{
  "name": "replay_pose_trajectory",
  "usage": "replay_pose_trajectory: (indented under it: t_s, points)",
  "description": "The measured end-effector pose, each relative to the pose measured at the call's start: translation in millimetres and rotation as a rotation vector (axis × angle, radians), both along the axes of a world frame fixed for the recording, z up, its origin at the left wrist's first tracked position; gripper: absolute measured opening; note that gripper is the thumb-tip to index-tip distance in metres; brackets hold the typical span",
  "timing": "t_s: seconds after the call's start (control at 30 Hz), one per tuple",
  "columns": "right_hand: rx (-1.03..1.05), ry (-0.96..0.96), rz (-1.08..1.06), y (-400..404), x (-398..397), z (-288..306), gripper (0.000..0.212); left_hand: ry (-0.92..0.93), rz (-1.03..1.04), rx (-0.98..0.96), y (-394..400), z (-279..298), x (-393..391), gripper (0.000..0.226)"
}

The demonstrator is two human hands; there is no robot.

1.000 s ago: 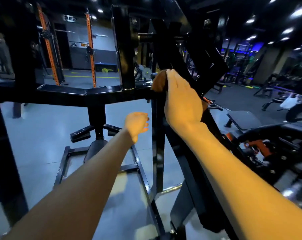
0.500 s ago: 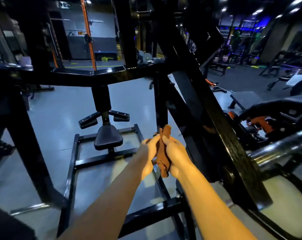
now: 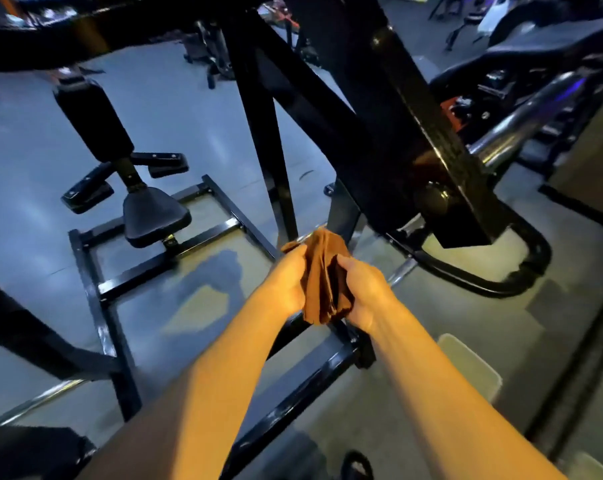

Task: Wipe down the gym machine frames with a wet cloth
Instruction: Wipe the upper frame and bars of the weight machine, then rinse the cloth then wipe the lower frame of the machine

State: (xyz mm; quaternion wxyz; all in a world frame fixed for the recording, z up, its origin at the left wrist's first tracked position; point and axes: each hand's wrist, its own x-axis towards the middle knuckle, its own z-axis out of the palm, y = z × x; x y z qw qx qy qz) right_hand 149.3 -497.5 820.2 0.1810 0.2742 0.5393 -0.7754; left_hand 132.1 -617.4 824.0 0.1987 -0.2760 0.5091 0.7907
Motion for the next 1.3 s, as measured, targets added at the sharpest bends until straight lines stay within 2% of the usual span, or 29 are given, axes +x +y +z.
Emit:
replay_pose_trajectory:
  t_s: [0.13, 0.23, 0.33, 0.4, 0.5, 0.57, 0.67, 0.77, 0.83, 0.9, 1.0, 1.1, 1.17, 1.23, 1.3]
  points:
    - [0.003, -0.049, -0.139, 32.9, 25.3, -26.4, 0.034, -0.051, -0.196, 0.069, 20.9, -25.7, 11.0, 0.064]
    - [0.043, -0.025, -0.157, 58.7, 44.4, -37.7, 0.03, -0.047, -0.42, -0.004, 45.9, -36.3, 30.1, 0.048]
    - [0.103, 0.013, -0.156, 84.9, 69.8, -41.9, 0.028, -0.074, -0.428, -0.013, 64.8, -58.6, 41.4, 0.028]
    - [0.232, 0.032, -0.196, 108.6, 90.5, -45.0, 0.026, -0.1, -0.434, -0.016, 77.6, -75.4, 43.0, 0.027]
    - [0.57, -0.027, -0.225, 145.3, 122.9, -56.1, 0.023, -0.09, -0.562, 0.022, 104.6, -84.9, 49.9, 0.029]
    - [0.679, -0.048, -0.24, 175.6, 141.6, -74.4, 0.031, -0.078, -0.658, 0.001, 133.7, -84.6, 61.6, 0.022]
    - [0.588, -0.089, -0.331, 210.7, 153.9, -83.5, 0.036, 0.03, -0.776, -0.105, 173.6, -93.4, 73.3, 0.027]
    - [0.631, -0.12, -0.264, 239.8, 169.5, -88.8, 0.033, 0.084, -0.84, -0.189, 207.8, -106.3, 78.9, 0.018]
    - [0.564, -0.252, -0.147, 267.1, 186.0, -108.9, 0.048, 0.103, -0.98, -0.225, 237.8, -111.1, 82.1, 0.017]
    - [0.451, -0.332, -0.195, 273.1, 193.4, -126.3, 0.061, 0.094, -1.062, -0.255, 242.7, -120.9, 80.6, 0.023]
    - [0.296, -0.328, -0.437, 316.6, 190.4, -148.1, 0.046, 0.05, -1.082, -0.351, 286.6, -133.5, 78.1, 0.043]
    - [0.161, -0.331, -0.497, 360.0, 174.4, -162.0, 0.032, 0.043, -1.047, -0.438, 330.6, -147.5, 68.3, 0.061]
    - [0.105, -0.348, -0.48, 387.4, 166.2, -179.6, 0.028, 0.091, -1.099, -0.487, 358.9, -161.3, 63.1, 0.048]
    - [0.131, -0.363, -0.472, 405.9, 160.6, -200.4, 0.03, 0.167, -1.221, -0.517, 381.3, -175.7, 58.3, 0.034]
    - [0.172, -0.389, -0.487, 422.9, 154.8, -224.8, 0.033, 0.162, -1.269, -0.511, 404.0, -199.7, 50.2, 0.019]
